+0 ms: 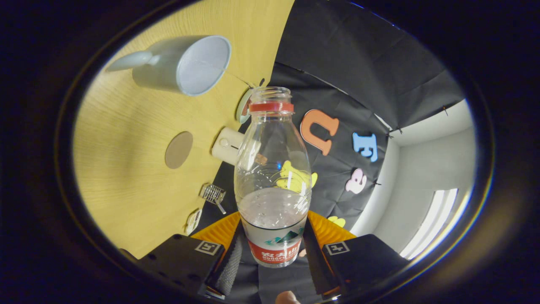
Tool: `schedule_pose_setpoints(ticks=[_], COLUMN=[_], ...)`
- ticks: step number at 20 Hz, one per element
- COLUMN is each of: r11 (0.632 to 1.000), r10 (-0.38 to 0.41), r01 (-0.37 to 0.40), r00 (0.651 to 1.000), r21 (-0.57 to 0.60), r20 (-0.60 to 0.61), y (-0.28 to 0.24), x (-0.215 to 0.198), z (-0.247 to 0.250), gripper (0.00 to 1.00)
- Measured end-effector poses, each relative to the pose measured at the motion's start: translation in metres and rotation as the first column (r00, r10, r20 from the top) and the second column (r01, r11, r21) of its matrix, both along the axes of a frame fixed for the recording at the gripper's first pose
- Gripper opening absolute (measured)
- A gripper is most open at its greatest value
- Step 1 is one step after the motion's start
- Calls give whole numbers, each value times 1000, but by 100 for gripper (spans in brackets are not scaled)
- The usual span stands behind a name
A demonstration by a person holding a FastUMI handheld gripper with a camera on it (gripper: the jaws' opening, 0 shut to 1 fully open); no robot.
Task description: Take the bottle from table, then pour the juice into the cup, finally place the bottle on the coaster
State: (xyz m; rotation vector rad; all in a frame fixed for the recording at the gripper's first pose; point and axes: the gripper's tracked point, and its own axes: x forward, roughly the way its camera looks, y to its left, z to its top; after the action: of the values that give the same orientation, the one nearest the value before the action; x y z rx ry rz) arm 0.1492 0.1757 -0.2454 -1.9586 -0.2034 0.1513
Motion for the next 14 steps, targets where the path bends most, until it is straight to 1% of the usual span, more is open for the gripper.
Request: schedule_pose_setpoints(ticks=[14], r11=[1000], r10=[3], r01=[-3], r00=[1000], r21=[-22], r20=[14], y=[5], x=[-4], z=[5], gripper=[75])
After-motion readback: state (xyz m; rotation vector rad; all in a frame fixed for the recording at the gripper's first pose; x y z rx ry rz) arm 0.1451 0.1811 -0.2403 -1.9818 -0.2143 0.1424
